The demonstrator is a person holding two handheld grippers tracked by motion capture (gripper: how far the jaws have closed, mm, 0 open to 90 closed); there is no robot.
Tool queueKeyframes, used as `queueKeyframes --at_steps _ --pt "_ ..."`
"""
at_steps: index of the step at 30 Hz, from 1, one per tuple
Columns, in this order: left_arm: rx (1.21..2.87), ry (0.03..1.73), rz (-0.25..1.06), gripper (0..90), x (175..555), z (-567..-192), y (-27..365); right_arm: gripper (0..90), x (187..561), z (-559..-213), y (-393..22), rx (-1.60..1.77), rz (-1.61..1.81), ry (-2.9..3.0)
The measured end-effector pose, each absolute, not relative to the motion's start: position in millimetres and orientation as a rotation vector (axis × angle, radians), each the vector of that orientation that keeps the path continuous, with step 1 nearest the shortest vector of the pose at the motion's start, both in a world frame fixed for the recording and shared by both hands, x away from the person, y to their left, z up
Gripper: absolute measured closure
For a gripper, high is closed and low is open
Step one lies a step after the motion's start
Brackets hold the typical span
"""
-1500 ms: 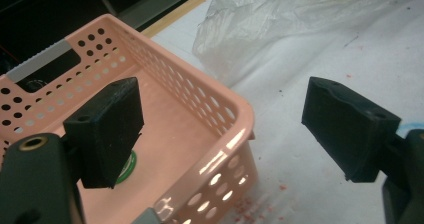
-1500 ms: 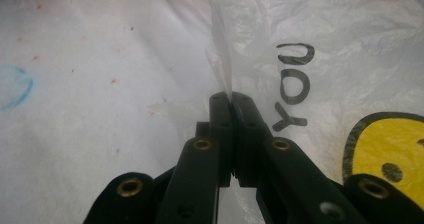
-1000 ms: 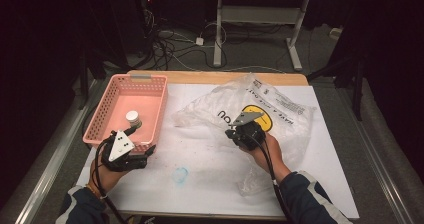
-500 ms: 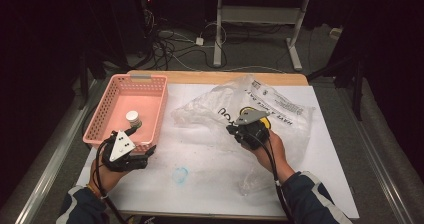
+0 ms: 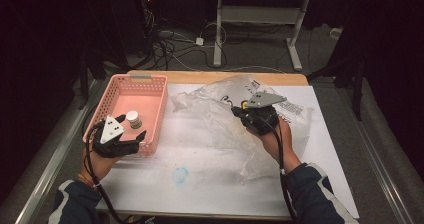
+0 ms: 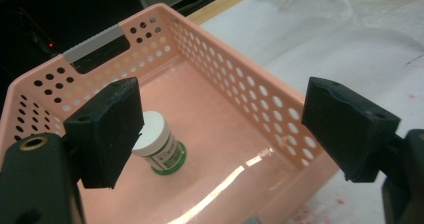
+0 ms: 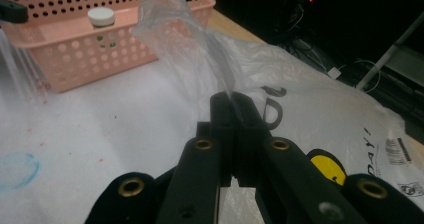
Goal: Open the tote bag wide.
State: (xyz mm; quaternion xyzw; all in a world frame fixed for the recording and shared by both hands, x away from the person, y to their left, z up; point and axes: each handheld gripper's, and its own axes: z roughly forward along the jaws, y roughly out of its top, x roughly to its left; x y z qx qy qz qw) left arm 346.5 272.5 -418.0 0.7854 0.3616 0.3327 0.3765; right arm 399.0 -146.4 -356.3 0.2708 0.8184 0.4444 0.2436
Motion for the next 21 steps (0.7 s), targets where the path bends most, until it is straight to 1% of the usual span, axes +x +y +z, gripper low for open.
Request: queueKeyframes --at_steps 6,9,15,17,19,21 --pt "2.054 0.976 0.843 17.2 369 -412 276 90.0 398 -338 -156 0.737 1.291 2.138" --pt "2.093 0.988 0.818 17.1 380 -409 276 90.0 396 -328 -162 0.733 1.342 2.071" --pt "2.18 1.017 0.767 16.9 402 -408 273 90.0 394 -326 -169 0.74 1.362 2.036" --pt "2.207 1.014 0.771 17.8 406 -407 271 90.0 394 -325 -172 0.741 1.377 2.03" --pt "2.239 1.007 0.815 18.6 409 -402 269 90.0 394 -324 -173 0.735 1.377 2.031" --pt "2.25 1.011 0.812 18.6 413 -399 270 90.0 392 -323 -173 0.728 1.386 2.035"
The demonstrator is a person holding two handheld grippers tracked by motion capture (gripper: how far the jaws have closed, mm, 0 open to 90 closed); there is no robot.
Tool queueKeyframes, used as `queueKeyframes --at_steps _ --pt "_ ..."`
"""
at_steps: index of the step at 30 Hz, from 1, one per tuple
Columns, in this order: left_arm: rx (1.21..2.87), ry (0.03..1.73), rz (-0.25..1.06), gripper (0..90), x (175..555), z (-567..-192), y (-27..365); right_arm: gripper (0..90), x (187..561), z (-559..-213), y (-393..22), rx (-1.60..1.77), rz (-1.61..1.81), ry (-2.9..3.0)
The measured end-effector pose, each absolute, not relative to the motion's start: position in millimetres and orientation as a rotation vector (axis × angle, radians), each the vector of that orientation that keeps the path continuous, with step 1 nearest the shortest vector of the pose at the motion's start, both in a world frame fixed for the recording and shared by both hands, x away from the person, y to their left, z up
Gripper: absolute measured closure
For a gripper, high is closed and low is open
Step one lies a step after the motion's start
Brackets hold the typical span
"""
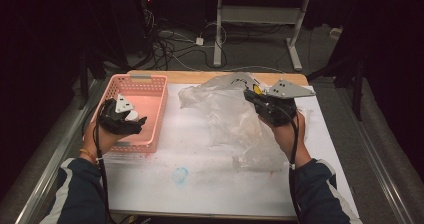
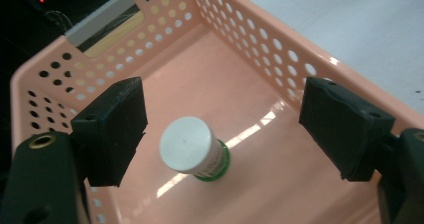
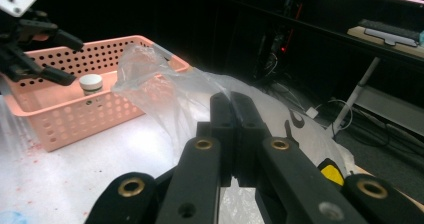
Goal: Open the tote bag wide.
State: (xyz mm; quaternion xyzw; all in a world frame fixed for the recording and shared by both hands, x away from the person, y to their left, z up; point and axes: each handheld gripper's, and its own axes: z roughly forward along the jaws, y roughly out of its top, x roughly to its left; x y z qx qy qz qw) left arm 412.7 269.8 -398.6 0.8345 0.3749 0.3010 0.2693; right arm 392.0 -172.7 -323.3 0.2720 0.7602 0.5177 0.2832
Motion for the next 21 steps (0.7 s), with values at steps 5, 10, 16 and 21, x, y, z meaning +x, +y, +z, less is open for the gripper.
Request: queueKeyframes --at_steps 5,10,16,21 --pt "2.278 1.074 0.709 18.6 433 -398 282 90.0 389 -323 -170 0.709 1.383 2.054" --pt "2.364 1.185 0.613 18.6 461 -416 292 90.0 388 -328 -165 0.701 1.366 2.086" --pt "2.451 1.25 0.448 35.5 483 -435 294 90.0 389 -332 -164 0.698 1.36 2.113" --pt "2.461 1.225 0.439 47.6 482 -434 293 90.0 389 -333 -163 0.681 1.369 2.129"
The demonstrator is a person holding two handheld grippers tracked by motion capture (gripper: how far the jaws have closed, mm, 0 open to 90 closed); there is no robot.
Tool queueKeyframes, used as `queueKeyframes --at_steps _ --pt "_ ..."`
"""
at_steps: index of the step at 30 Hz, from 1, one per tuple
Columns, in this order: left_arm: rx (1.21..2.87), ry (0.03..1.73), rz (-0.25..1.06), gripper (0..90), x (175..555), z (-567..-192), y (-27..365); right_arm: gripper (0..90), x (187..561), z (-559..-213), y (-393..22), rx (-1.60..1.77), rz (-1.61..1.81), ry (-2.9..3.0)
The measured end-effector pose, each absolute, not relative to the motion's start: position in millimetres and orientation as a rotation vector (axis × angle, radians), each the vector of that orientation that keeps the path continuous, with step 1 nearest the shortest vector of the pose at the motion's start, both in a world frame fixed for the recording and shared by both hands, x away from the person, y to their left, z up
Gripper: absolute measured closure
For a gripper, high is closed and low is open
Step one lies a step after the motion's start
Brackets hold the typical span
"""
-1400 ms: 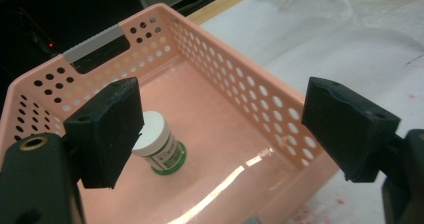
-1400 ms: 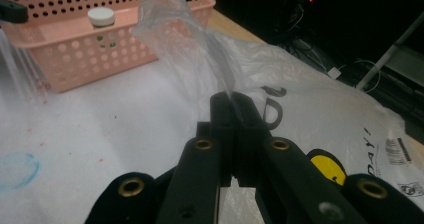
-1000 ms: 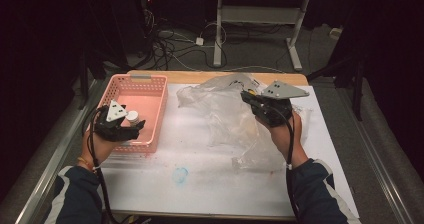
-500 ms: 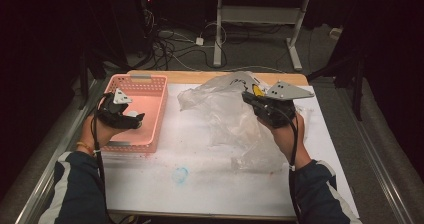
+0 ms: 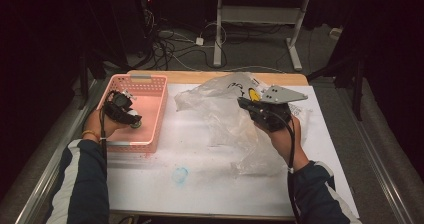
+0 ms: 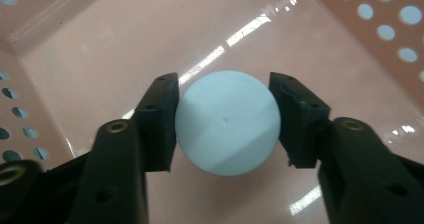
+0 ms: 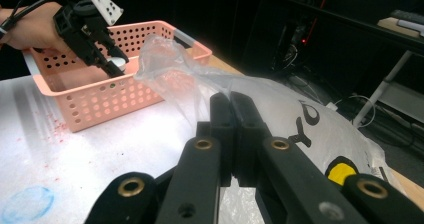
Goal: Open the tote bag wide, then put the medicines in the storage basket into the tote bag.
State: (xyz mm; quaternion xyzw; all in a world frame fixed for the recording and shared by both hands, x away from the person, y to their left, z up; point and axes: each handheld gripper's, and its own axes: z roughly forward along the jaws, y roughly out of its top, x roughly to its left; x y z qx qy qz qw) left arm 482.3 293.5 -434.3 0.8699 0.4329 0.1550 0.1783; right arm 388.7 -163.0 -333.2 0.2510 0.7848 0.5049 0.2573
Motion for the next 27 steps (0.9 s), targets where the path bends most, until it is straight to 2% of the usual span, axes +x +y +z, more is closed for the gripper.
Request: queueKeyframes --at_steps 8,17,27 --pt "2.457 1.209 0.546 48.2 481 -431 291 90.0 391 -336 -162 0.687 1.375 2.143" --pt "2.221 1.138 0.675 48.4 463 -411 291 90.0 393 -339 -161 0.693 1.347 2.132" --pt "2.058 0.938 0.759 48.4 430 -387 264 90.0 393 -340 -162 0.715 1.322 2.131"
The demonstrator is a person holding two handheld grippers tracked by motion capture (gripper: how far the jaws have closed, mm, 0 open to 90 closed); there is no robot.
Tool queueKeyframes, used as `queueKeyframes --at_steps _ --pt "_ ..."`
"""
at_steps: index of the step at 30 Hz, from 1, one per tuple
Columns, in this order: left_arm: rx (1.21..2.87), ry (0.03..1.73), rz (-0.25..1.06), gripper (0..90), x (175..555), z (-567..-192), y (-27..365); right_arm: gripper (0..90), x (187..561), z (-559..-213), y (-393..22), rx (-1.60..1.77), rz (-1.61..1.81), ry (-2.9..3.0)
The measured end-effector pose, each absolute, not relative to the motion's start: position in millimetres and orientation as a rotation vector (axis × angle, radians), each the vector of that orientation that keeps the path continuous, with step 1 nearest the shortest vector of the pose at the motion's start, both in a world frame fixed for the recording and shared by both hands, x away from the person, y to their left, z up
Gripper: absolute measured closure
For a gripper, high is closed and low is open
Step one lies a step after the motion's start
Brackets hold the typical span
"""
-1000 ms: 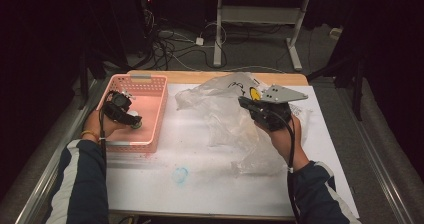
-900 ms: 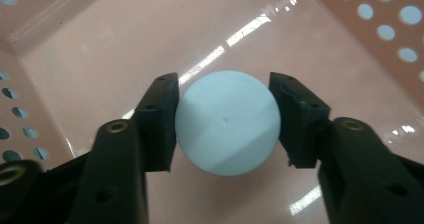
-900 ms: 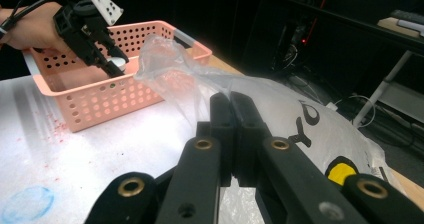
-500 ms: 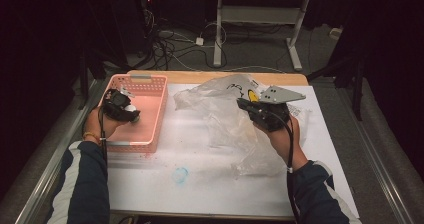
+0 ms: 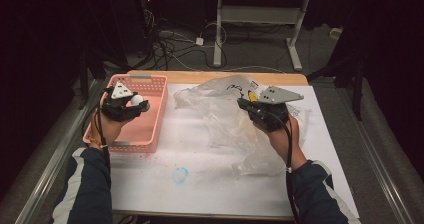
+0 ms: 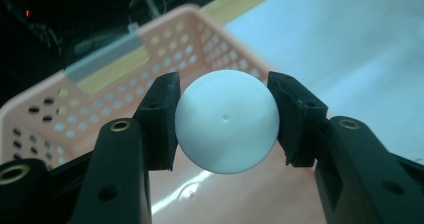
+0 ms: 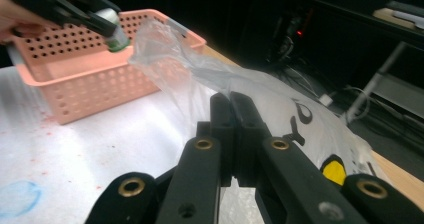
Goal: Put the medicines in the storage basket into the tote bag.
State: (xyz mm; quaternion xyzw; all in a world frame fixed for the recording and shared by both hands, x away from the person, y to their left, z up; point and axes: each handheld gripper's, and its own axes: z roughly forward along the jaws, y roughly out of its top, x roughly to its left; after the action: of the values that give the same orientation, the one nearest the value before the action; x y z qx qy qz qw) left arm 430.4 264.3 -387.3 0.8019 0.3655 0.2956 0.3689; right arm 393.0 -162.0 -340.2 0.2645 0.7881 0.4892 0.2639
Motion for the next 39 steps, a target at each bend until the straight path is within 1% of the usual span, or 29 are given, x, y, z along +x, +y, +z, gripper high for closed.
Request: queueKeyframes --at_steps 3,5,12,15,18,28,34,39 --pt "2.034 0.857 0.808 48.4 416 -378 253 90.0 392 -342 -164 0.717 1.32 2.123" --pt "2.007 0.821 0.79 48.4 403 -372 245 90.0 392 -344 -166 0.718 1.313 2.129" --pt "1.988 0.64 0.809 48.4 364 -360 209 90.0 391 -345 -165 0.712 1.317 2.142" --pt "1.952 0.585 0.771 48.4 355 -359 195 90.0 389 -345 -162 0.709 1.321 2.149" --pt "1.965 0.525 0.777 48.4 350 -364 177 90.0 386 -345 -159 0.699 1.333 2.158" --pt "2.125 0.316 0.74 48.4 351 -397 97 90.0 380 -338 -156 0.679 1.398 2.155" --pt "2.195 0.304 0.717 48.4 370 -423 56 90.0 378 -339 -152 0.663 1.419 2.184" --pt "2.237 0.319 0.721 48.4 393 -440 34 90.0 376 -339 -150 0.656 1.424 2.195"
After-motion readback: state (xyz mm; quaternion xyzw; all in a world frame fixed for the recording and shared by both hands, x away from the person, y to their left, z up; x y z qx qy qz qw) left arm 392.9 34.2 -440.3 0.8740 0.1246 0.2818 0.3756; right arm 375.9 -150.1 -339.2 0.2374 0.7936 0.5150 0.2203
